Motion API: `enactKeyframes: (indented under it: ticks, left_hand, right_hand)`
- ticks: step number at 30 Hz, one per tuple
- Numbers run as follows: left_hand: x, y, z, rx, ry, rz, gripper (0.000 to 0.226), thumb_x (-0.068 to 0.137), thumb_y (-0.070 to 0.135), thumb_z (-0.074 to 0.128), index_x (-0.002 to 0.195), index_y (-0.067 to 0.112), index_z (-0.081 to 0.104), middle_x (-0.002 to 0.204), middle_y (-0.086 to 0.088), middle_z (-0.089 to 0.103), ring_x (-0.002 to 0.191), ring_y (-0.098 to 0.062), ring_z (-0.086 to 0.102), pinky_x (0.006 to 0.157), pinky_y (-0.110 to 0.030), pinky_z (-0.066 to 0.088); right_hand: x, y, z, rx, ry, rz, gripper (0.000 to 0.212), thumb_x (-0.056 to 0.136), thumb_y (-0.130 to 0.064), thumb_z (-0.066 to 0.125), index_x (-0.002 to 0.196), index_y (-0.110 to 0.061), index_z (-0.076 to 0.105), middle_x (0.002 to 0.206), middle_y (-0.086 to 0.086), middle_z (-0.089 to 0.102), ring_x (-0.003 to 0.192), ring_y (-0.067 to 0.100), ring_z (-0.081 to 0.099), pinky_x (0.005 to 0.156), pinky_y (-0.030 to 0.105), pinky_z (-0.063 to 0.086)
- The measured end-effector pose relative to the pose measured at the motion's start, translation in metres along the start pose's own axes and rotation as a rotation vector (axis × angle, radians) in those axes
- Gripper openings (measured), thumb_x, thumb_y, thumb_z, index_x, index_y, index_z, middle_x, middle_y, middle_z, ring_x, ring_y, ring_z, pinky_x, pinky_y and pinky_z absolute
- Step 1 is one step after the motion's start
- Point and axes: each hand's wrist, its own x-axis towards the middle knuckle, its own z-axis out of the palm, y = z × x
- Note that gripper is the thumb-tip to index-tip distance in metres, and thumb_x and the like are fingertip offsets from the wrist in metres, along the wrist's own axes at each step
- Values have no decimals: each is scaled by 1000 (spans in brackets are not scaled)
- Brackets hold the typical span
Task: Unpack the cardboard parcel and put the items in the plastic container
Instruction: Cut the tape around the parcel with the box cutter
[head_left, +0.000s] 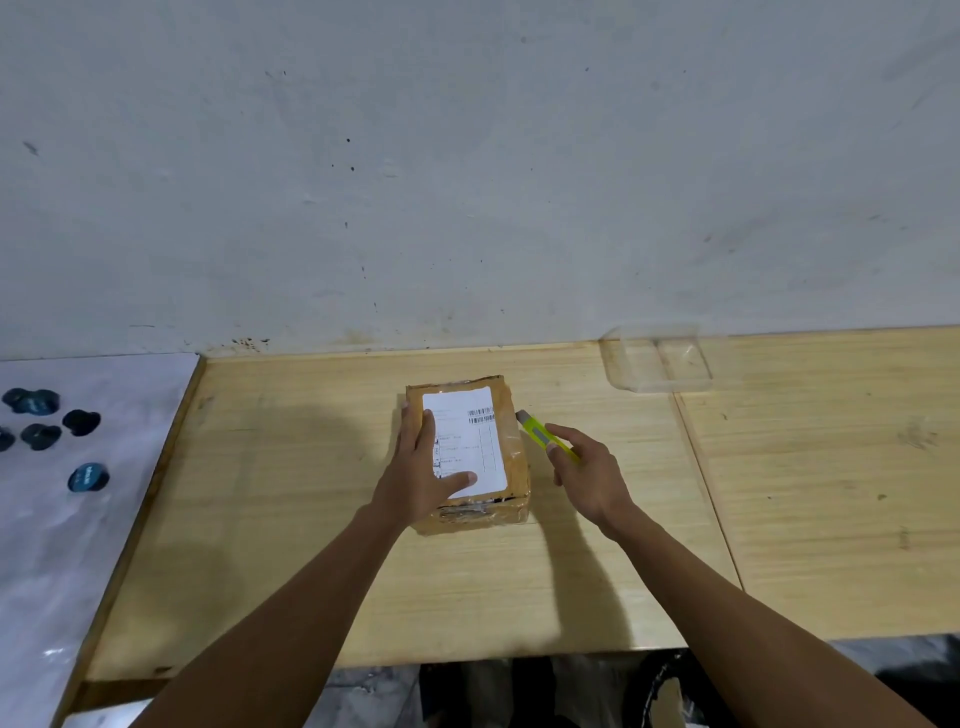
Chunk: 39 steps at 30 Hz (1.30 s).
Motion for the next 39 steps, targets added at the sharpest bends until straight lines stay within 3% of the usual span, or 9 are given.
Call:
enactKeyframes:
  ticks: [5,11,18,27,39]
  left_hand:
    - [2,-2,2,14,-4,-7,115,76,52,74,153,4,3,160,-6,-21,147,-17,-20,116,-38,25]
    - [4,-4,4,7,-12,-10,117,76,52,74,153,4,-1,159,-7,-25,144,-15,-27,119,-39,20]
    - [7,-11,9,3,-8,20,118,76,50,75,152,3,-1,160,-9,-21,144,-18,-26,119,-46,22]
    - [6,-10,9,1,-19,3,118,76,50,75,153,4,-2,159,-8,-24,143,-14,-28,119,-42,23]
    - [6,-10,10,-6,-6,-6,119,75,52,76,153,6,-2,159,-6,-25,139,-8,-30,118,-43,25]
  right_hand:
    - [-1,6,-3,69,-23,47,29,97,-23,53,124,-25,64,65,-8,56,58,14,49,59,30,42]
    - [-5,1,-17,226,-100,127,26,98,-14,52,116,-23,67,57,2,42,44,11,34,41,20,30]
    - [-1,0,-15,271,-42,129,28,98,-19,53,124,-25,64,61,4,50,46,9,40,43,20,34]
    - [10,-2,-11,250,-4,97,28,98,-21,52,124,-25,64,61,3,50,50,11,42,47,22,36]
    - [14,-3,-16,276,-99,143,26,98,-19,53,120,-25,65,56,4,45,43,12,34,42,22,29]
